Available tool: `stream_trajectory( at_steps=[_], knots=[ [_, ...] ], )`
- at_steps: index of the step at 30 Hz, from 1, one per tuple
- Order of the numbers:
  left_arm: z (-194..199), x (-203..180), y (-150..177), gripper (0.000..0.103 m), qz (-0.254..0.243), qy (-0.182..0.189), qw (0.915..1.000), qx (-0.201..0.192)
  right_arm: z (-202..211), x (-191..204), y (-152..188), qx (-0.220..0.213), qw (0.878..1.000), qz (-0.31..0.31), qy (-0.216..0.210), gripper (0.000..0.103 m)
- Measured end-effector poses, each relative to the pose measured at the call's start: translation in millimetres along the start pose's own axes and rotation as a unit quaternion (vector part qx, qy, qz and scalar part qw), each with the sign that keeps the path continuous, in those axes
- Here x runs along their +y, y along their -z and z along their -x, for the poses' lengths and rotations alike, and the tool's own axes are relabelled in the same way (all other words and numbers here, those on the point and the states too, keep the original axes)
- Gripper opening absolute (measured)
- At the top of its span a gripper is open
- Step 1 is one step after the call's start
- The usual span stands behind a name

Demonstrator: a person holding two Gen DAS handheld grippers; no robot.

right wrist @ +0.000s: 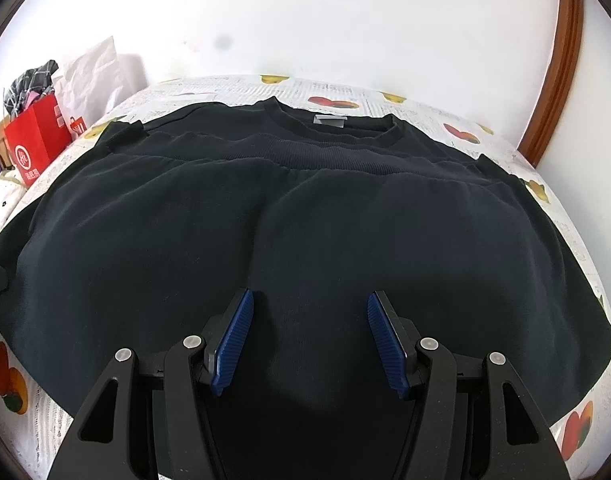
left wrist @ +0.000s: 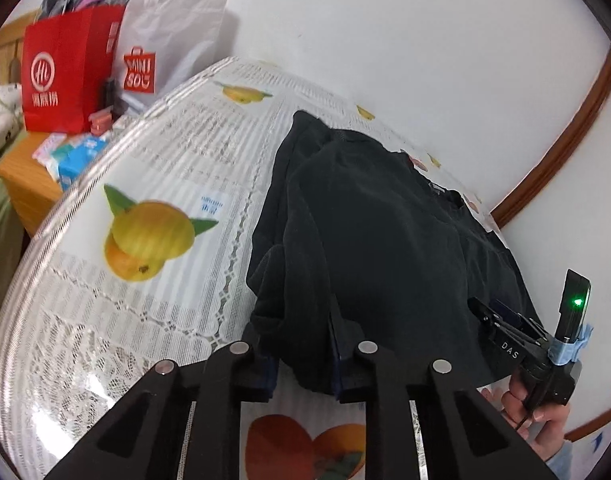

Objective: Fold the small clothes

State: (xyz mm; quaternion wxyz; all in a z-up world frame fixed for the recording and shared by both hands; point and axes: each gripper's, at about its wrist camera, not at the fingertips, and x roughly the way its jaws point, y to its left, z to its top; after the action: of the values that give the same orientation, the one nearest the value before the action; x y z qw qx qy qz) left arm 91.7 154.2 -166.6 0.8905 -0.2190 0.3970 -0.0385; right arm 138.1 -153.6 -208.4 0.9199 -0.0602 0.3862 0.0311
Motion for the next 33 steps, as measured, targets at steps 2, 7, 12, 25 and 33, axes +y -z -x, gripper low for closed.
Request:
stream_trajectory(
  at_steps=[2, 7, 12, 25, 33],
  knots=[
    [2.5, -2.5, -2.4, 0.017, -0.001, -0.002, 1.0000, -0.002, 1.3, -0.2, 0.0, 0.002, 1.000, 0.004, -0.004, 0.059],
    [6.1, -6.8, -7.6, 0.016, -0.002, -0.005, 1.0000, -0.003, 10.1, -6.4, 1.9, 0.005, 1.000, 0.016, -0.024, 0.059],
    [7.9, -14.4, -7.9, 0.017, -0.018, -0.022, 0.9996, -0.003, 22.3, -22.3, 6.9, -0.006, 1.000, 0.013, -0.010, 0.059],
    [38.6, 33.5, -5.3, 0.050, -0.015, -0.046, 0.9988, 0.000, 62.4, 76.9, -2.5, -0.029, 0.987, 0.082, -0.135, 0.060],
    [59.6, 83.4, -7.6, 0.052, 0.011, -0.044, 0.9990, -0.001, 69.1, 187.2, 2.8, -0.015, 0.966, 0.153, -0.206, 0.067]
  ],
)
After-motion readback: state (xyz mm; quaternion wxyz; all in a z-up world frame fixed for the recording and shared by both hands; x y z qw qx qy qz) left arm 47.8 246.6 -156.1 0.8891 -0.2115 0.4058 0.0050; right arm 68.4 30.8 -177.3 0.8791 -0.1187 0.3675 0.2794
